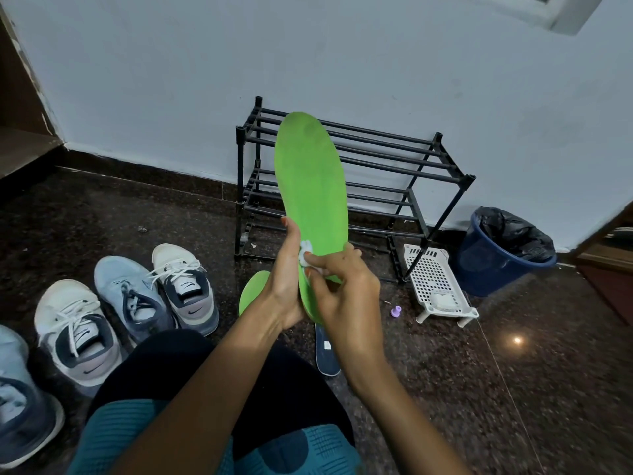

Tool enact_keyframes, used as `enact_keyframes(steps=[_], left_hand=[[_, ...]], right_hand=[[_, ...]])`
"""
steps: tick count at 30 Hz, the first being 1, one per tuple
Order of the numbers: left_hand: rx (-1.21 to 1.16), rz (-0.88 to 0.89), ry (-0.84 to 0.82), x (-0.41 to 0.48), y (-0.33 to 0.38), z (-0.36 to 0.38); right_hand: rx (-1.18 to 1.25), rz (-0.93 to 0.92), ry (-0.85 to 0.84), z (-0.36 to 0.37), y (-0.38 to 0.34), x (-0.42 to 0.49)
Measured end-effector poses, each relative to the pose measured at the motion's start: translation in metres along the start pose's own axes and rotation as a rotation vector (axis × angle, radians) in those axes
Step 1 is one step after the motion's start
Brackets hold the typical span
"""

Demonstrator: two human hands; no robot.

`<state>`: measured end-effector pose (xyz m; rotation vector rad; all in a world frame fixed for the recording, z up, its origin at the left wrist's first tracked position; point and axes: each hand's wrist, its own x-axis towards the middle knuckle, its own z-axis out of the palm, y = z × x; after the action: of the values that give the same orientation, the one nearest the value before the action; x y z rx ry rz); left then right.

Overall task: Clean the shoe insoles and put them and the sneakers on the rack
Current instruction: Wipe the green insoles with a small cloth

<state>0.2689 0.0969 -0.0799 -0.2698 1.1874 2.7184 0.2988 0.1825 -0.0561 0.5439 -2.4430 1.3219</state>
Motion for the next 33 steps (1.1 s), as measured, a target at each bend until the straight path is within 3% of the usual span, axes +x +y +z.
enact_keyframes(steps=[10, 16, 25, 33], left_hand=[[0.025, 0.038, -0.014, -0.001, -0.004, 0.002], [-0.116, -0.002, -0.017, 0.000, 0.004, -0.002], [-0.024, 0.056, -0.012, -0.002, 0.000, 0.001], [-0.070, 0.028, 0.013, 0.003, 0.004, -0.003]], right_hand=[[-0.131, 0.033, 0.129, -0.007, 0.022, 0.014], [0.052, 0.047, -0.030, -0.006, 0.013, 0.000], [-0.156, 0.014, 0.116, -0.009, 0.026, 0.016], [-0.001, -0.006, -0.017, -0.005, 0.022, -0.005]])
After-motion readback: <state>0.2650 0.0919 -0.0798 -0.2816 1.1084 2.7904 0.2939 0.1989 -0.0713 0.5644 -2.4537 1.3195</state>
